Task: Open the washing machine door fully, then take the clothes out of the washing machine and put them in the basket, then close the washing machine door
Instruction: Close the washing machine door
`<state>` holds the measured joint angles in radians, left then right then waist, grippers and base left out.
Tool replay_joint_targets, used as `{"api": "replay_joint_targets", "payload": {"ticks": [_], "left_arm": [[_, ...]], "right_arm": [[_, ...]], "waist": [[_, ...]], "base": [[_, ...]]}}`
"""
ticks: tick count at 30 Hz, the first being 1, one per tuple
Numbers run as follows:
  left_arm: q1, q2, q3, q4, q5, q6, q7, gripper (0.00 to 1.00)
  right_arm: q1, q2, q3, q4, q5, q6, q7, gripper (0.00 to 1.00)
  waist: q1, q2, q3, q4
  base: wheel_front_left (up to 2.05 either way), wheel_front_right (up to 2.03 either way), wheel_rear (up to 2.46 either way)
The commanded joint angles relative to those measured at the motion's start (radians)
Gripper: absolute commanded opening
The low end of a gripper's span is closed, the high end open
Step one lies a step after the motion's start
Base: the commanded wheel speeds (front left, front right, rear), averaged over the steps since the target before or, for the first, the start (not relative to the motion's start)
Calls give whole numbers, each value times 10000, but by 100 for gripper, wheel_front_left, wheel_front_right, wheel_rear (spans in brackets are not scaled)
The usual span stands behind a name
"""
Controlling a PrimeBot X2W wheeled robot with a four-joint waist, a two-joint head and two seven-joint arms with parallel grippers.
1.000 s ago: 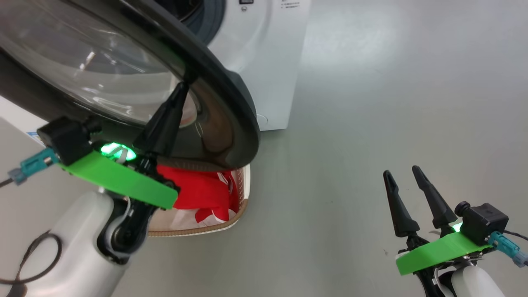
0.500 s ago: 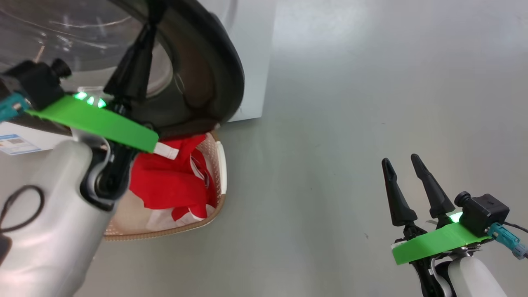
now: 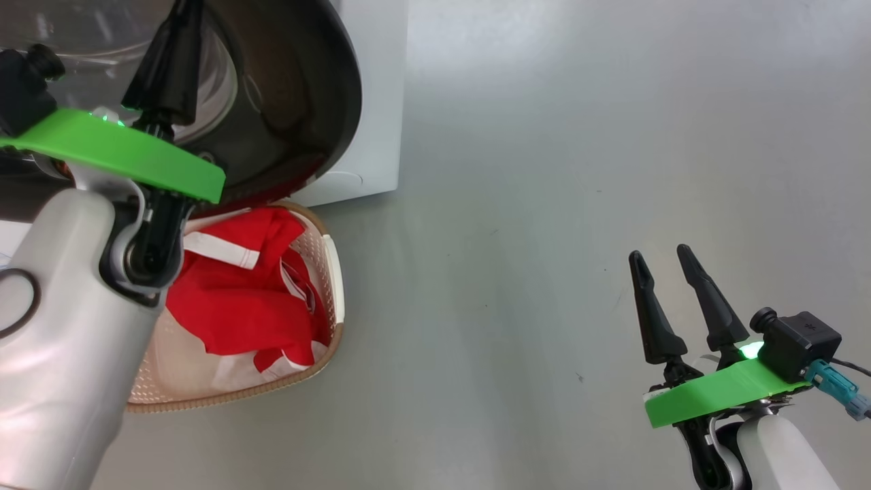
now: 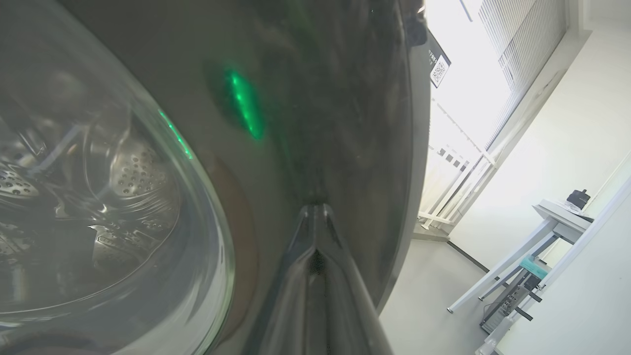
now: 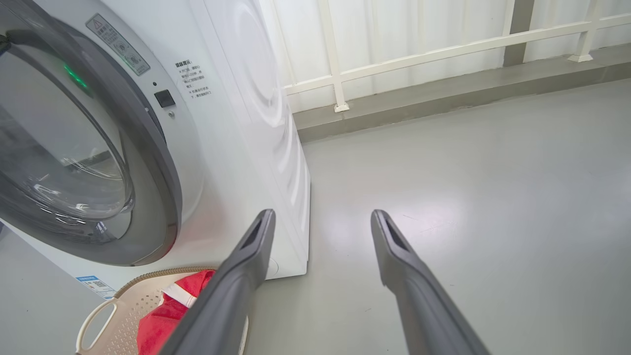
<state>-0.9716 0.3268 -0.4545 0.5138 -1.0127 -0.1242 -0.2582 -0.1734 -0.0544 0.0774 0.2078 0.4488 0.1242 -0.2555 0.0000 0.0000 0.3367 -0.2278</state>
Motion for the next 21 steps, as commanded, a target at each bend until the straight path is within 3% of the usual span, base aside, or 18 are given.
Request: {"api": "replay_joint_targets", "payload": {"ticks": [1, 9, 12, 15, 21], "left_arm": [[-136, 270, 342, -197, 94, -65, -36, 0], [1067, 169, 512, -351, 423, -65, -36, 0], [1744, 53, 858, -516, 611, -65, -36, 6], [2451, -147, 1401, -692, 799, -65, -36, 18], [3560, -431, 2077, -965, 1363, -65, -36, 25]], "right_arm": [[-111, -3, 158, -220, 106, 65, -63, 100], [236, -59, 86, -198, -15, 65, -63, 100], [386, -136, 57, -180, -41, 65, -63, 100], [535, -211, -22, -196, -62, 65, -63, 100], [757, -316, -46, -210, -111, 65, -63, 100]], "waist": [[0, 0, -59, 21], [0, 0, -522, 302], [0, 0, -710, 430], [0, 0, -864, 600], [0, 0, -1072, 846]], "base": [[0, 0, 0], [0, 0, 0], [0, 0, 0], [0, 0, 0], [0, 0, 0]]}}
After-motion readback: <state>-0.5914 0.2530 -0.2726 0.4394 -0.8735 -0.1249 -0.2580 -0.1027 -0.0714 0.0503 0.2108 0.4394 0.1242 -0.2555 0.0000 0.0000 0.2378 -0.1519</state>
